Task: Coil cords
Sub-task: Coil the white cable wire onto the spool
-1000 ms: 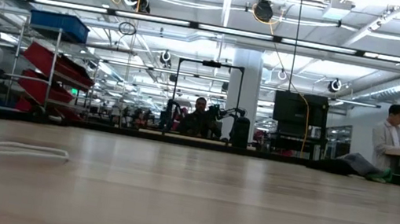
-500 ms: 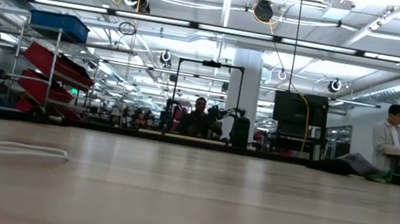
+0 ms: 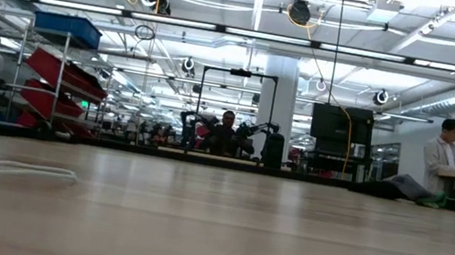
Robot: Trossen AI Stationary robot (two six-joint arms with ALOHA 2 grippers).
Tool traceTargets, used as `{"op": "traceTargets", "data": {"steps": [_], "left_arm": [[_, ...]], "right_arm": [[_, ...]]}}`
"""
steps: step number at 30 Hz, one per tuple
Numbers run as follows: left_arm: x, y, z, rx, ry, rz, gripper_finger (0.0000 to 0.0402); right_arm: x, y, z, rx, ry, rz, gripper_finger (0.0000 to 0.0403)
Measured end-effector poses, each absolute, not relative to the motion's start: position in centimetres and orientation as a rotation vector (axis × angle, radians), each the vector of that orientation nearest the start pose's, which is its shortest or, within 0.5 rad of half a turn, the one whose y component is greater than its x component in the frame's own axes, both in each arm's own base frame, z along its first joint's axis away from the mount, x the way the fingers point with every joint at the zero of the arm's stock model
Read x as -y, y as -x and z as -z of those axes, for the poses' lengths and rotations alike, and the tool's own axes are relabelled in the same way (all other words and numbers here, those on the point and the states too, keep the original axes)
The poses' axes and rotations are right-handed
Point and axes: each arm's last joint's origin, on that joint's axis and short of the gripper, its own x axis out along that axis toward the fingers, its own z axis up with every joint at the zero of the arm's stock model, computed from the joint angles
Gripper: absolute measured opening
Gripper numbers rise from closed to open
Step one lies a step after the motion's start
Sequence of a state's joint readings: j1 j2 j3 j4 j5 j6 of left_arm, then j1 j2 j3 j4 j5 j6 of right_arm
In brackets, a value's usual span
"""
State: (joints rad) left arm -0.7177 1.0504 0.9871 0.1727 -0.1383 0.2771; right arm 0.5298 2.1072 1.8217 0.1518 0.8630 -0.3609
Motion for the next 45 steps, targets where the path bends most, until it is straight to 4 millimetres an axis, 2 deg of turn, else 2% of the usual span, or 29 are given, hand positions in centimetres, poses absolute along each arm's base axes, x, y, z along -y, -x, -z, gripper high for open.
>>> {"op": "traceTargets", "data": {"steps": [5, 10, 22, 36, 40, 45], "left_arm": [[15.0, -17.8, -38.6, 0.168, -0.229, 0.563, 0.0002], [15.0, -17.8, -38.5, 0.159, -0.233, 0.565, 0.0002], [15.1, -17.8, -38.5, 0.158, -0.234, 0.569, 0.0002], [15.0, -17.8, -38.5, 0.158, -0.234, 0.569, 0.0002], [15.0, -17.8, -38.5, 0.158, -0.234, 0.568, 0.0002], [15.0, -17.8, -38.5, 0.158, -0.234, 0.568, 0.0002]], "right_arm": [[-22.4, -44.2, -30.6, -0.146, 0.372, 0.237, 0.0125], [-21.9, -44.4, -30.5, -0.160, 0.363, 0.263, 0.0123], [-23.3, -43.4, -30.6, -0.168, 0.463, 0.349, 0.0103], [-21.3, -44.5, -29.8, -0.216, 0.357, 0.319, 0.0097], [-21.4, -44.5, -29.8, -0.214, 0.360, 0.318, 0.0074], [-21.5, -44.4, -29.7, -0.225, 0.385, 0.316, 0.0011]]}}
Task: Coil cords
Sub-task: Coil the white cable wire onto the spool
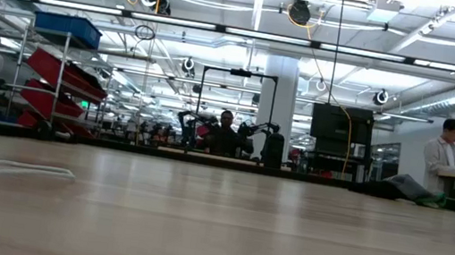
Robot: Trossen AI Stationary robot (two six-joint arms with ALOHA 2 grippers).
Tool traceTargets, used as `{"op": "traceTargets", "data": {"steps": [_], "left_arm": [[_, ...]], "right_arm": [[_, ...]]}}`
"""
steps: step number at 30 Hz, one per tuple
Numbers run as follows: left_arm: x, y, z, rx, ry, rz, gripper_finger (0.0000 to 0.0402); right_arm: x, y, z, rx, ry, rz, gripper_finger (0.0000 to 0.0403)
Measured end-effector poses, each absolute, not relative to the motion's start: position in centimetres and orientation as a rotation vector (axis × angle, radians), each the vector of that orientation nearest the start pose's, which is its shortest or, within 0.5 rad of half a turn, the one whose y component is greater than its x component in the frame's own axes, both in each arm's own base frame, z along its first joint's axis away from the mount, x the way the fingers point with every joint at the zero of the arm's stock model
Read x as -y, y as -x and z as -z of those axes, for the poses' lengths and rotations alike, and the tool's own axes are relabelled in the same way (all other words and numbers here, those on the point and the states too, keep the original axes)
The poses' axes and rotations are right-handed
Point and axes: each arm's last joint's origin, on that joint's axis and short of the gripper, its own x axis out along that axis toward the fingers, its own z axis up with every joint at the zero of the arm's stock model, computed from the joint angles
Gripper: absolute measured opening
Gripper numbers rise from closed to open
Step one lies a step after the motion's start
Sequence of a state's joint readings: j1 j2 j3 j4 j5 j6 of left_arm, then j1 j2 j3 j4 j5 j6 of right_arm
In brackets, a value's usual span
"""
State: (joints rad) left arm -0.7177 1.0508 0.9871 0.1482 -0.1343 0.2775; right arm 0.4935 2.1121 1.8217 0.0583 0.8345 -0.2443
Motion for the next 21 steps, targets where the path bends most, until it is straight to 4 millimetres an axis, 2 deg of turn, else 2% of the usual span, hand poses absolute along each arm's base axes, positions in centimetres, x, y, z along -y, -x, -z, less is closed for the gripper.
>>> {"op": "traceTargets", "data": {"steps": [11, 15, 21], "left_arm": [[15.0, -17.8, -38.4, 0.147, -0.237, 0.568, 0.0002], [15.0, -17.8, -38.1, 0.116, -0.242, 0.569, 0.0002], [14.3, -17.1, -38.3, 0.071, -0.177, 0.552, 0.0002]], "right_arm": [[-21.3, -43.9, -29.5, -0.297, 0.447, 0.302, 0.0001], [-21.4, -42.1, -31.2, -0.340, 0.481, 0.255, 0.0000], [-21.4, -39.2, -34.1, -0.390, 0.402, 0.083, 0.0000]]}}
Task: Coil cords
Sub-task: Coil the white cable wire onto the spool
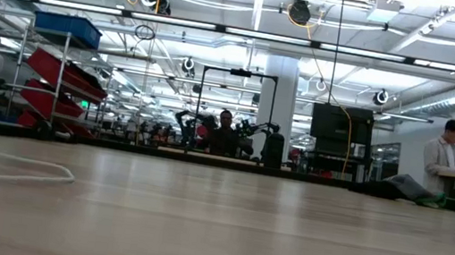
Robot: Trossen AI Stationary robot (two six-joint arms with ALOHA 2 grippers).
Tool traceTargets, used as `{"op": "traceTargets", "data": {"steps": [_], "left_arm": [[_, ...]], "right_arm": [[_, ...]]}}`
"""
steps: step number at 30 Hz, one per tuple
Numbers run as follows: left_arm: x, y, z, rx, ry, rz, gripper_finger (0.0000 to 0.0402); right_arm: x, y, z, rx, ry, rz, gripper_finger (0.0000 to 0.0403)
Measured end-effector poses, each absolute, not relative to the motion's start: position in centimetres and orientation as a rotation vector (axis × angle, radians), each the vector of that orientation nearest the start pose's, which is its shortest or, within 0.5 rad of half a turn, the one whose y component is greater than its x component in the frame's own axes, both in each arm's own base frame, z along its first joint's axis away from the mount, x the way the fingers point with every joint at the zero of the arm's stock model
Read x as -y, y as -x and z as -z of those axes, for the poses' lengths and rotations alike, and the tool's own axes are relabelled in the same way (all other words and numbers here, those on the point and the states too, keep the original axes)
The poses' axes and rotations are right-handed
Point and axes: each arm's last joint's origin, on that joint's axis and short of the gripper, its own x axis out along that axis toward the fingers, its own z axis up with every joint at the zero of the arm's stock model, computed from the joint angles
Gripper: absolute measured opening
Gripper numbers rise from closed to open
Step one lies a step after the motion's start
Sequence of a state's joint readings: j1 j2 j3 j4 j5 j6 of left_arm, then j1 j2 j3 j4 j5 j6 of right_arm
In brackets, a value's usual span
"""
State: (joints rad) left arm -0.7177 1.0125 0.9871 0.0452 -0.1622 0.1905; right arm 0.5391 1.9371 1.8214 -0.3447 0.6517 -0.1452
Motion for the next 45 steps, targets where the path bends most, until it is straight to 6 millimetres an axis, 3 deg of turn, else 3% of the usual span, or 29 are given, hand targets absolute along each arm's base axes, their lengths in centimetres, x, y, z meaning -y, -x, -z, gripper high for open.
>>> {"op": "traceTargets", "data": {"steps": [6, 18, 26, 35, 45], "left_arm": [[13.6, -16.5, -38.0, -0.016, -0.132, 0.508, 0.0002], [13.4, -16.4, -36.6, -0.171, -0.103, 0.481, 0.0002], [13.6, -16.7, -36.3, -0.191, -0.089, 0.475, 0.0002], [14.0, -16.9, -36.1, -0.199, -0.074, 0.539, 0.0002], [14.1, -17.3, -35.9, -0.204, -0.073, 0.540, 0.0002]], "right_arm": [[-22.5, -37.5, -35.1, -0.407, 0.396, -0.085, 0.0000], [-23.7, -35.9, -36.8, -0.330, 0.461, -0.110, 0.0000], [-23.5, -36.2, -38.1, -0.224, 0.559, -0.016, 0.0000], [-21.9, -37.4, -38.7, -0.179, 0.635, 0.034, 0.0000], [-20.2, -38.7, -39.0, -0.132, 0.699, -0.068, 0.0000]]}}
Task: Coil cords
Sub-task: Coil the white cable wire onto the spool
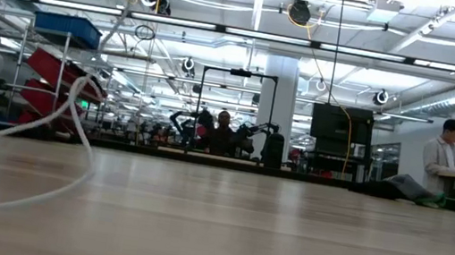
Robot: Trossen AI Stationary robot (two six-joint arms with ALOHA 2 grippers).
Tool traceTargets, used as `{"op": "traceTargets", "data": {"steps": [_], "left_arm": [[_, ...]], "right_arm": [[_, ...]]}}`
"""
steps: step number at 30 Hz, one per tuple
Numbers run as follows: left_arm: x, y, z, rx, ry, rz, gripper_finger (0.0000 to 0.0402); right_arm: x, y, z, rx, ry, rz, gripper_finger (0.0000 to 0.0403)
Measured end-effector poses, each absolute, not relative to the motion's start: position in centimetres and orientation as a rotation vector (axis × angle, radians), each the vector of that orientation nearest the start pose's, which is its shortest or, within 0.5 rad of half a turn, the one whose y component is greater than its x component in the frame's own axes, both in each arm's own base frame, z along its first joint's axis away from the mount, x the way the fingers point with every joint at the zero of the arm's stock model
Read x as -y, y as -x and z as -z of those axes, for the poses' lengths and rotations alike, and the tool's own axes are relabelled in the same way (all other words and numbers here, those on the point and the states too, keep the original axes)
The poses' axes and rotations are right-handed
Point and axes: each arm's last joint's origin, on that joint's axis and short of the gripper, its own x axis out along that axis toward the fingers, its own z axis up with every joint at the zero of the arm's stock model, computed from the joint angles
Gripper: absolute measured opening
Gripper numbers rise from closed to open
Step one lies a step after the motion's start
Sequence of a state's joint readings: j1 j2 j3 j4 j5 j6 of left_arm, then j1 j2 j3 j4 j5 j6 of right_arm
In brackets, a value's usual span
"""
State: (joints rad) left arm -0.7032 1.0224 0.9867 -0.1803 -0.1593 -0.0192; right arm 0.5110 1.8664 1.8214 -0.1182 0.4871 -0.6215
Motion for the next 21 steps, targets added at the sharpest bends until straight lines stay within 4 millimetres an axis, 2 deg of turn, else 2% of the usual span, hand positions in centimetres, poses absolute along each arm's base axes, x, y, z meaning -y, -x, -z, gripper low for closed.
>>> {"op": "traceTargets", "data": {"steps": [9, 21], "left_arm": [[13.9, -18.7, -35.7, -0.192, -0.058, 0.585, 0.0002], [14.2, -20.4, -35.7, -0.089, -0.139, 0.692, 0.0002]], "right_arm": [[-18.6, -39.8, -39.8, -0.035, 0.699, -0.106, 0.0000], [-16.6, -40.8, -39.8, 0.011, 0.628, -0.274, 0.0000]]}}
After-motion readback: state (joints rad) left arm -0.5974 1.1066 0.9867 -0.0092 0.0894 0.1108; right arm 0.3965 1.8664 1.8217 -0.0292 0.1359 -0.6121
